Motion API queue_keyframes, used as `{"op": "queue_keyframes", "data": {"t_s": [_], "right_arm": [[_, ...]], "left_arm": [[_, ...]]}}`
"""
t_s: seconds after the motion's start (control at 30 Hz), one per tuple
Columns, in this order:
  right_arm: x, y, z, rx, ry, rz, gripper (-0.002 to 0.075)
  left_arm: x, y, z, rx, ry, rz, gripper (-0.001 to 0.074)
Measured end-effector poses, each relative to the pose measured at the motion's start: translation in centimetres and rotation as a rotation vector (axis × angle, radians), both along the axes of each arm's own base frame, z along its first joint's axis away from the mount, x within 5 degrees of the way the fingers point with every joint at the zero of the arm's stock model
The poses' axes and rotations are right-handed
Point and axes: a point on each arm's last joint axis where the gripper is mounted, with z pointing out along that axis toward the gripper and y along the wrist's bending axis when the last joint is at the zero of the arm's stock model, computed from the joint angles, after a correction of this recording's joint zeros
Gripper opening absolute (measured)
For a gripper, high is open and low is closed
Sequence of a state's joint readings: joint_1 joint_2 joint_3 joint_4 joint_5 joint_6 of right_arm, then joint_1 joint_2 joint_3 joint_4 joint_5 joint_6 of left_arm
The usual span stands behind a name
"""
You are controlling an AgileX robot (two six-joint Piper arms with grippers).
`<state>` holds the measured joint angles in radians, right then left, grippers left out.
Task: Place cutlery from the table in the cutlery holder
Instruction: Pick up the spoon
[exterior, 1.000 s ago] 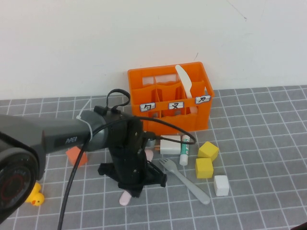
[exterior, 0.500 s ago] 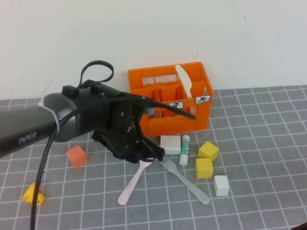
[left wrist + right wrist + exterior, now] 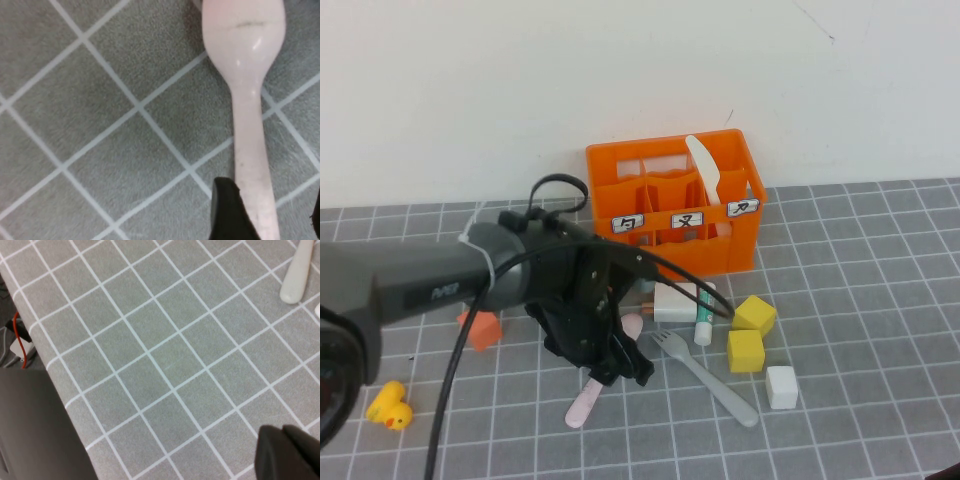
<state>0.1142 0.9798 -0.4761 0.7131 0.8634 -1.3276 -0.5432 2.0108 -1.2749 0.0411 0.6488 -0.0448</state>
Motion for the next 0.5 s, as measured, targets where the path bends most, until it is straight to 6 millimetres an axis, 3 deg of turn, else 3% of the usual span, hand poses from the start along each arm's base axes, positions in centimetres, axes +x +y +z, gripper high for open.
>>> {"op": "queue_keyframes", "data": {"t_s": [0.27,0.5], "right_arm": [[0.0,0.0,0.0,0.000,0.000,0.000,-0.0003],[0.0,0.0,0.0,0.000,0.000,0.000,-0.0003]], "left_arm": [[0.4,-0.2,-2.6,0.011,0.020,-0.006,0.0338],[0.5,-0.2,-2.9,0.023,0.018,-0.019,0.0313]]}}
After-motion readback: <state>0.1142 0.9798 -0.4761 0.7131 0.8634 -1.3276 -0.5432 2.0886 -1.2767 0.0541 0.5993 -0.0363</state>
